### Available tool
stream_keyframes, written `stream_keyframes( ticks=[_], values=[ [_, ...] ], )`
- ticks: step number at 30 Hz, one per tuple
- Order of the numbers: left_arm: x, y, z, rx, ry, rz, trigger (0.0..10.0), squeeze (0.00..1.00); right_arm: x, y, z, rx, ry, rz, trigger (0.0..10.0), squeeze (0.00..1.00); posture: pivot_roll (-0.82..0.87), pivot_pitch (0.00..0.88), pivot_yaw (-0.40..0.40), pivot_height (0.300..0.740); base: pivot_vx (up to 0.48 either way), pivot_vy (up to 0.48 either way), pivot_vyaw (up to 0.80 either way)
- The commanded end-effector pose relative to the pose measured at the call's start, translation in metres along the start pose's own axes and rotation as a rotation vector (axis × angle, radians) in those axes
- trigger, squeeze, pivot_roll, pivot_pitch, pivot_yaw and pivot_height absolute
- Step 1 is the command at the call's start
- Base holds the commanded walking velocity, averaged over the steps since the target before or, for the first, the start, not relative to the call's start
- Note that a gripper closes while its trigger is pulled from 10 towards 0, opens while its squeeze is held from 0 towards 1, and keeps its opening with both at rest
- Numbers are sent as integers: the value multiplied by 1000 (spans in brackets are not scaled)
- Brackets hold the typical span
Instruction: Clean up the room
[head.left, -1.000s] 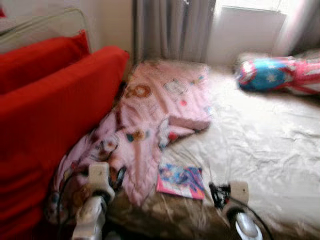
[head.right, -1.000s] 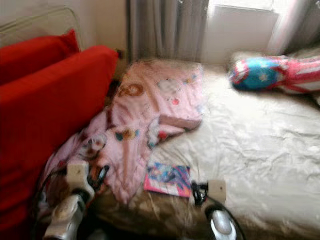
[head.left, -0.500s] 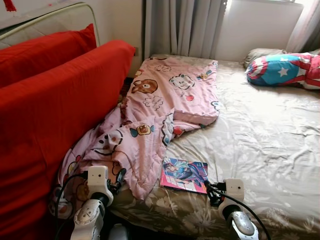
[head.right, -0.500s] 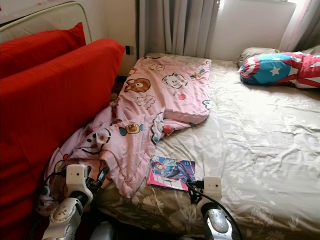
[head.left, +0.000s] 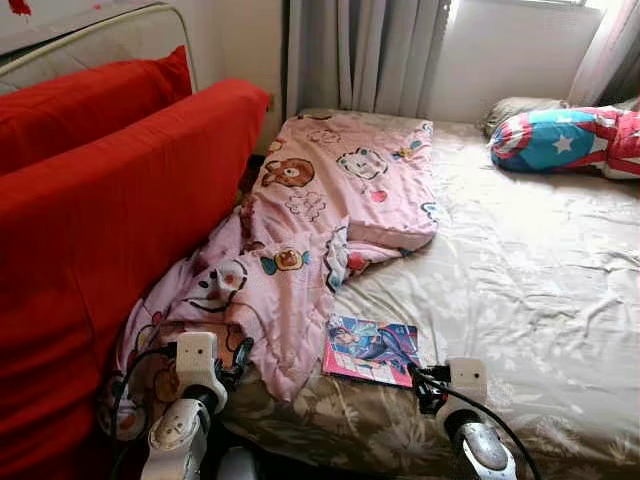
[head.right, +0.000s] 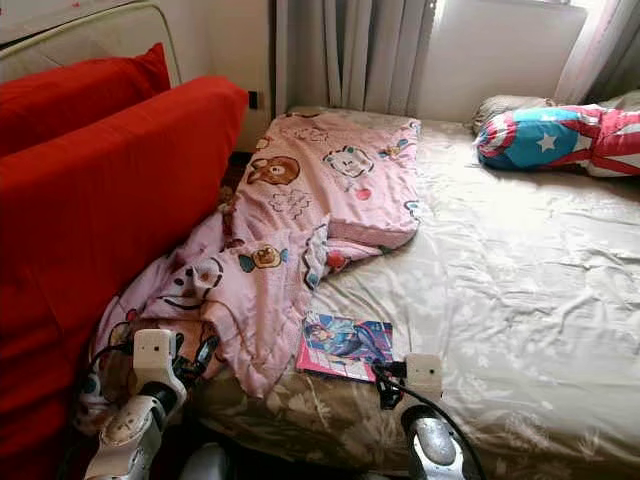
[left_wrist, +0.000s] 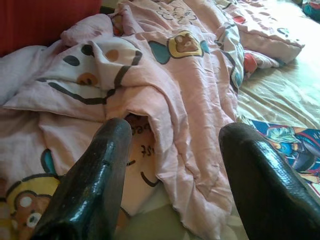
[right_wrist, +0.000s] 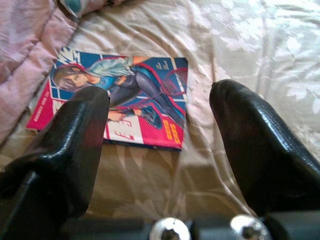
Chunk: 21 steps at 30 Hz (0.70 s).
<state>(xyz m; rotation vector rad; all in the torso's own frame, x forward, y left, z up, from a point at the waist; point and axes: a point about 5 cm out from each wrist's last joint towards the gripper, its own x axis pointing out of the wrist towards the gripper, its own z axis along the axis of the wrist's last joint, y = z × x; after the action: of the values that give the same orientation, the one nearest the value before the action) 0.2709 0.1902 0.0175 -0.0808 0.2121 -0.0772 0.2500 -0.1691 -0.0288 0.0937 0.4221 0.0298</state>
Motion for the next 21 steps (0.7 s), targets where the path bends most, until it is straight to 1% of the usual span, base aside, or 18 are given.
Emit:
stream_keyframes(
  ticks=[1,6,13,16,20,21],
  values=[
    [1,-1,3,2,-8,-7,10000,0,2,0,4,-3,-16,1,10000,0,22,0,-61,630,289,0,0],
    [1,-1,3,2,-9,-6,10000,0,2,0,4,-4,-7,4,10000,0,25,0,-65,630,316,0,0],
    [-1,3,2,2,-5,8,10000,0,2,2,2,-5,6,12,10000,0,28,6,-66,630,334,0,0],
    [-1,3,1,3,-3,11,10000,0,2,4,-1,-18,34,15,10000,0,28,11,-66,630,341,0,0],
    [-1,3,1,2,-3,12,10000,0,2,4,0,-21,18,14,10000,0,27,14,-66,608,342,0,0],
    [-1,3,1,2,-3,12,10000,0,2,4,0,-12,12,12,10000,0,28,15,-67,608,337,0,0]
  ],
)
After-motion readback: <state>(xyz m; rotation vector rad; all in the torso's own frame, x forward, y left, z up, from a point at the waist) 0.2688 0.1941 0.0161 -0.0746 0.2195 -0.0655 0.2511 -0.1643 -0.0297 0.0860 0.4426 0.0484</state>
